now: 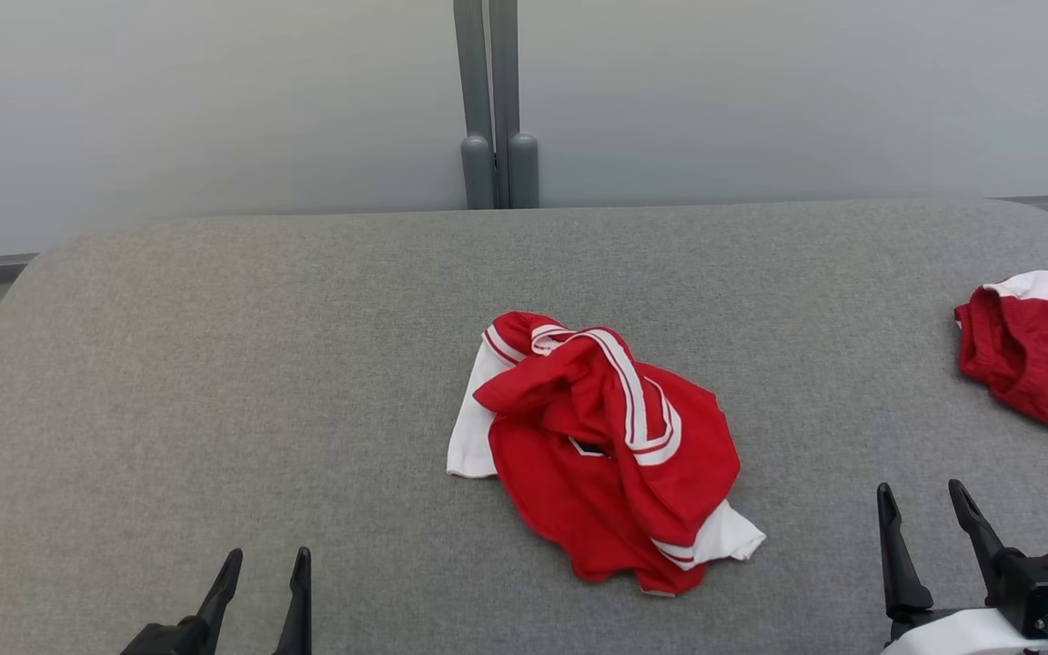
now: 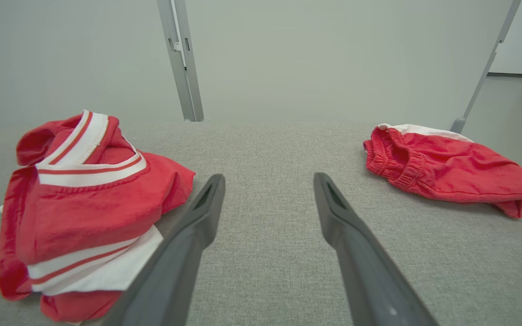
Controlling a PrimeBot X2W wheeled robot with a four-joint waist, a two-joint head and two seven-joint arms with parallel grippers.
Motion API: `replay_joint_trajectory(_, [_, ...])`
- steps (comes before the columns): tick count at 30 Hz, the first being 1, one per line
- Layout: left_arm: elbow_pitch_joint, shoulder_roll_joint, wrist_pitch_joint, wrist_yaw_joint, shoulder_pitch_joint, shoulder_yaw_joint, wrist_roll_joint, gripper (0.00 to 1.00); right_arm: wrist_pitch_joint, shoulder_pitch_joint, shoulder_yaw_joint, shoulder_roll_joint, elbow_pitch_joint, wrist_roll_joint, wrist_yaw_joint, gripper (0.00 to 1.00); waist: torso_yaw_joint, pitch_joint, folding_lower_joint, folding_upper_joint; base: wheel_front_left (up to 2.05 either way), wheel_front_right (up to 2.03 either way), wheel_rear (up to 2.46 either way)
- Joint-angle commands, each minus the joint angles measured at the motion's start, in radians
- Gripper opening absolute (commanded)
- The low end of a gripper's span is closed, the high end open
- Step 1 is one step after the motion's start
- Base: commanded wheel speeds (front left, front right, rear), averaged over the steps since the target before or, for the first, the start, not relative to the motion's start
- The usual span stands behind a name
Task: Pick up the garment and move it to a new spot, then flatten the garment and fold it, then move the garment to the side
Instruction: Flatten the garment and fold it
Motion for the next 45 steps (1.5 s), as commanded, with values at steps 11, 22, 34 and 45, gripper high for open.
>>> replay_joint_trajectory(11, [-0.017, 0.024, -0.003, -0.004, 0.010, -0.031, -0.019, 1.00, 0.000, 0.006, 0.001, -0.001, -0.007, -0.005, 0.000, 1.00, -0.020, -0.003, 0.0000, 0.0000, 0.00, 0.00, 0.00])
replay_joint_trajectory(22, [-0.027, 0.022, -0.003, -0.004, -0.016, -0.043, -0.018, 1.00, 0.000, -0.009, 0.007, 0.000, -0.012, -0.004, 0.000, 1.00, -0.027, 0.008, 0.0000, 0.0000, 0.00, 0.00, 0.00])
replay_joint_trajectory(34, [-0.117, -0.009, -0.003, -0.004, -0.089, -0.126, 0.005, 1.00, 0.000, -0.043, 0.179, -0.041, -0.032, -0.019, 0.000, 1.00, -0.045, 0.059, 0.0000, 0.0000, 0.00, 0.00, 0.00])
replay_joint_trajectory(45, [-0.126, -0.033, -0.003, -0.004, -0.137, -0.149, 0.014, 1.00, 0.000, -0.191, 0.473, -0.120, 0.126, 0.007, -0.001, 1.00, -0.005, 0.150, 0.0000, 0.0000, 0.00, 0.00, 0.00])
